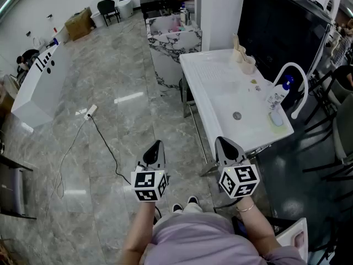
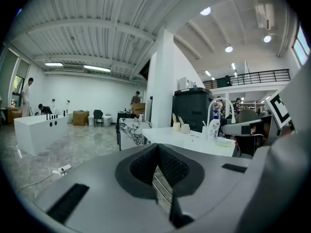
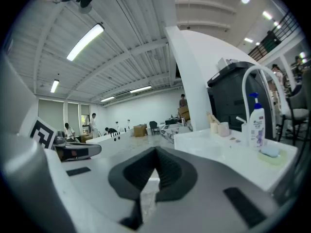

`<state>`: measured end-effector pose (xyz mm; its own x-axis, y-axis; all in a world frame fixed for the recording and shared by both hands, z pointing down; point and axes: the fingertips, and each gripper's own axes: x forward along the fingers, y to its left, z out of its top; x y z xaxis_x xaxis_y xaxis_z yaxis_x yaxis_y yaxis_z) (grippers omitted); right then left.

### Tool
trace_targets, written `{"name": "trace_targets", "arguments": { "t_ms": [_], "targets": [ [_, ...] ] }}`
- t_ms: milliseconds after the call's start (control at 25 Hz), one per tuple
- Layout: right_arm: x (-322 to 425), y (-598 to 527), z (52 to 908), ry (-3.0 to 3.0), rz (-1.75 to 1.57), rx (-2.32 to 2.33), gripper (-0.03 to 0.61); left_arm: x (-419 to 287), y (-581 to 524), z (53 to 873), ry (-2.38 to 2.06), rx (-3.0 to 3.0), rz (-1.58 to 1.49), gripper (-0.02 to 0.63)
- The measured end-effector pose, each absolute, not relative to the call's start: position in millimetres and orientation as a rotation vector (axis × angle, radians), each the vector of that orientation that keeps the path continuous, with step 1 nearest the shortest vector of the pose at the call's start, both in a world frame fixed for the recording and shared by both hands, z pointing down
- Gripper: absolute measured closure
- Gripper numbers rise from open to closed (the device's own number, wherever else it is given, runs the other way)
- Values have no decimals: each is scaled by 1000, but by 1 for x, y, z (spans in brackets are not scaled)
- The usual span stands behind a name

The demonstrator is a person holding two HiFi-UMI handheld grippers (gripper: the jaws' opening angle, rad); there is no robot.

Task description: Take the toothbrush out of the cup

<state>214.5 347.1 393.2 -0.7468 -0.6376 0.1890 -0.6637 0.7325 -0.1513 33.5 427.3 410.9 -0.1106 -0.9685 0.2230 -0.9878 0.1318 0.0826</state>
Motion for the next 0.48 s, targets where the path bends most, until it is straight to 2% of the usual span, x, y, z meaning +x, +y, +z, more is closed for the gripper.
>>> {"name": "trace_targets", "arguments": {
  "t_ms": [480],
  "targets": [
    [216,326,388,-2783,200,1099,573,32,412,414,-2208,1888,134,614]
  ]
}}
